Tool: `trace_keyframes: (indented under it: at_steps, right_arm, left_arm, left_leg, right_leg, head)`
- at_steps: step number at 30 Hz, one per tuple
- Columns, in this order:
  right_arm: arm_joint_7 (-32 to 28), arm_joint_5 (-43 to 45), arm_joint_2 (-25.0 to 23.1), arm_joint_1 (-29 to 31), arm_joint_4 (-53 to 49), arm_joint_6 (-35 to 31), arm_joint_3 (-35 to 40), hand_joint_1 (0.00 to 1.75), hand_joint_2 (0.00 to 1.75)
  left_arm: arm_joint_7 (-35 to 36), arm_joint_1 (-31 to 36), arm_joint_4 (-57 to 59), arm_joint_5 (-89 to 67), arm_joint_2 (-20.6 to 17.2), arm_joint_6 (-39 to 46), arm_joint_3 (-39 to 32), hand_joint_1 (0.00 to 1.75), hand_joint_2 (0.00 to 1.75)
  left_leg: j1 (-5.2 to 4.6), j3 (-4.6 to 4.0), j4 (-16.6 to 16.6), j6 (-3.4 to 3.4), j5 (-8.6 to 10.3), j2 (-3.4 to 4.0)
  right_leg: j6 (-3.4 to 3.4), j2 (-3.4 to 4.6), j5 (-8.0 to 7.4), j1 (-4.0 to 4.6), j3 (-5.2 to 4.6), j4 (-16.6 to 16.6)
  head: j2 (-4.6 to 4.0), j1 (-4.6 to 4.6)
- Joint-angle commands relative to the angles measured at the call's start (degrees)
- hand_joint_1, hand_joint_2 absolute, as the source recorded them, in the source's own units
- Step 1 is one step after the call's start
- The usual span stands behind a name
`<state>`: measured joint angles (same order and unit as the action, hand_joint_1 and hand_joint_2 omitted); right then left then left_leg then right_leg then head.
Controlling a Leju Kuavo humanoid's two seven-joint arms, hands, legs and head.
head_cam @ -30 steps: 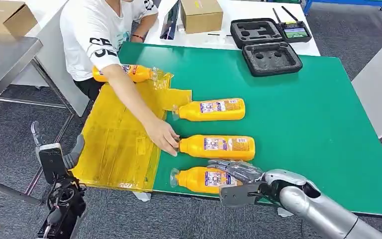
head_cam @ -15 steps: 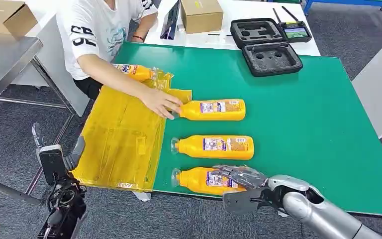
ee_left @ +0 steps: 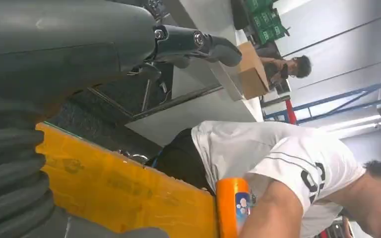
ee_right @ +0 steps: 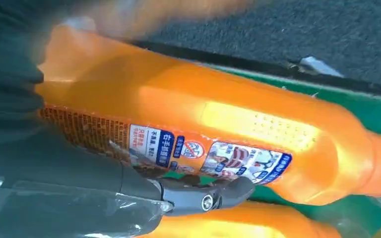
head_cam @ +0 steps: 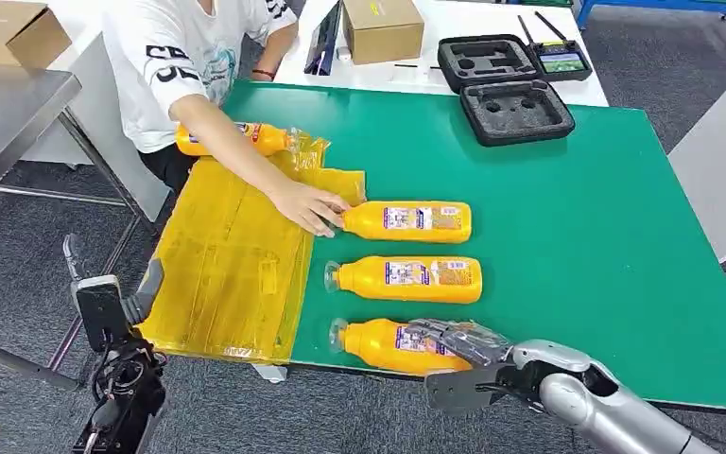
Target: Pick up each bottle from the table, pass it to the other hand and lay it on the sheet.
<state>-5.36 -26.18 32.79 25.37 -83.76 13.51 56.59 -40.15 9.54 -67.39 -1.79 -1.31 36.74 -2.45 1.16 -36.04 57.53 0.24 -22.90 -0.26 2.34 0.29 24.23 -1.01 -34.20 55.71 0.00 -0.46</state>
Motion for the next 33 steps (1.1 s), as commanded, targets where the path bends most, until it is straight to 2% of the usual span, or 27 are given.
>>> trace_keyframes:
  at_steps: [1, 4, 5, 11, 16, 17, 18, 21, 22, 23, 24, 28, 33]
  right_arm:
    - [2.43, -4.36, -1.50, -3.17, 1.13, -2.45, -0.49, 0.00, 1.75]
    - [2.61, -5.13, -0.92, -4.29, 0.47, -2.71, -1.04, 0.00, 1.75]
    - [2.61, -5.13, -0.92, -4.29, 0.47, -2.71, -1.04, 0.00, 1.75]
    - [2.60, -5.30, -0.40, -4.75, -0.31, -2.63, -1.70, 0.00, 1.75]
    - [2.97, -6.18, -1.14, -6.26, 0.04, -3.16, -1.97, 0.00, 1.75]
    - [2.97, -6.18, -1.14, -6.26, 0.04, -3.16, -1.97, 0.00, 1.75]
    - [2.74, -6.22, -0.91, -6.36, 0.02, -2.99, -2.50, 0.00, 1.75]
    - [2.12, -6.84, -1.01, -6.72, -0.06, -2.47, -3.48, 0.00, 1.75]
    - [1.96, -7.12, -1.19, -7.03, -0.08, -2.36, -3.65, 0.37, 1.75]
    - [1.87, -7.81, -1.53, -7.56, -0.17, -2.57, -3.90, 1.41, 1.75]
    - [1.87, -8.10, -1.71, -7.81, -0.18, -2.64, -4.08, 1.68, 1.75]
    - [2.37, -10.77, -2.80, -8.57, 0.18, -2.75, -4.41, 1.73, 1.75]
    - [2.29, -11.97, -1.64, -7.46, 0.11, -1.65, -4.86, 1.73, 1.75]
  left_arm:
    - [0.15, 0.52, 3.63, 0.86, 1.25, -0.21, 0.57, 0.00, 1.75]
    - [0.15, 0.42, 3.86, 0.88, 1.48, -0.28, 0.75, 0.00, 1.75]
    - [0.15, 0.42, 3.86, 0.88, 1.48, -0.28, 0.75, 0.00, 1.75]
    - [0.15, 0.21, 3.91, 1.19, 1.49, -0.49, 0.73, 0.00, 1.75]
    - [0.15, -0.70, 3.70, 1.51, 1.72, -0.48, 0.71, 0.00, 1.75]
    - [0.15, -0.70, 3.70, 1.51, 1.72, -0.48, 0.71, 0.00, 1.75]
    - [0.15, -1.17, 3.50, 1.98, 1.95, -0.83, 0.63, 0.00, 1.75]
    - [0.15, -2.09, 2.35, 1.88, 2.15, -0.36, 0.41, 0.00, 1.75]
    - [0.15, -2.35, 2.11, 2.08, 2.31, -0.61, 0.31, 0.00, 1.75]
    - [0.15, -2.66, 1.72, 2.19, 2.53, -0.71, 0.23, 0.00, 1.75]
    - [0.15, -2.80, 1.56, 2.38, 2.69, -0.79, 0.13, 0.00, 1.75]
    - [0.15, -4.31, 1.11, 2.80, 4.12, -0.82, 0.24, 0.00, 1.75]
    - [0.15, -5.64, 0.03, 3.26, 4.88, -0.66, -0.06, 0.00, 1.75]
  left_leg:
    - [0.01, 0.42, -0.09, 0.05, -0.15, -0.07]
    - [0.00, 0.15, -0.08, 0.03, -0.03, -0.04]
    - [-0.01, 0.34, -0.10, 0.05, -0.10, -0.09]
    - [-0.01, 0.14, -0.06, 0.03, -0.03, -0.04]
    - [-0.01, 0.28, -0.11, 0.04, -0.07, -0.04]
    - [0.00, 0.58, -0.13, 0.08, -0.21, -0.04]
    - [0.00, 0.29, -0.09, 0.04, -0.09, -0.03]
    - [-0.01, 0.26, -0.08, 0.04, -0.06, -0.05]
    - [-0.01, 0.21, -0.08, 0.04, -0.05, -0.03]
    - [0.01, 0.34, -0.08, 0.05, -0.11, -0.02]
    - [0.01, 0.29, -0.07, 0.05, -0.10, -0.03]
    - [0.01, 0.22, -0.08, 0.04, -0.07, -0.01]
    - [0.01, 0.28, -0.06, 0.05, -0.11, -0.01]
  right_leg:
    - [-0.14, -0.13, 0.17, 0.05, 0.46, -0.11]
    - [-0.06, -0.06, 0.04, 0.02, 0.16, -0.08]
    - [-0.11, -0.14, 0.13, 0.02, 0.38, -0.10]
    - [-0.05, -0.07, 0.04, 0.00, 0.15, -0.06]
    - [-0.09, -0.08, 0.08, 0.02, 0.30, -0.12]
    - [-0.18, -0.12, 0.22, 0.05, 0.62, -0.17]
    - [-0.09, -0.07, 0.09, 0.03, 0.31, -0.10]
    - [-0.08, -0.10, 0.08, 0.01, 0.27, -0.10]
    - [-0.07, -0.07, 0.06, 0.01, 0.23, -0.10]
    - [-0.11, -0.08, 0.11, 0.04, 0.36, -0.12]
    - [-0.09, -0.08, 0.10, 0.03, 0.32, -0.11]
    - [-0.07, -0.05, 0.07, 0.03, 0.25, -0.11]
    - [-0.09, -0.06, 0.09, 0.03, 0.29, -0.10]
  head:
    - [0.00, -0.02]
    - [0.00, 0.00]
    - [0.00, 0.00]
    - [0.00, 0.02]
    - [0.00, 0.00]
    - [0.00, 0.00]
    - [0.00, -0.02]
    - [0.00, -0.02]
    - [0.00, 0.00]
    - [0.00, -0.02]
    - [0.00, 0.00]
    - [0.00, 0.02]
    - [0.00, 0.00]
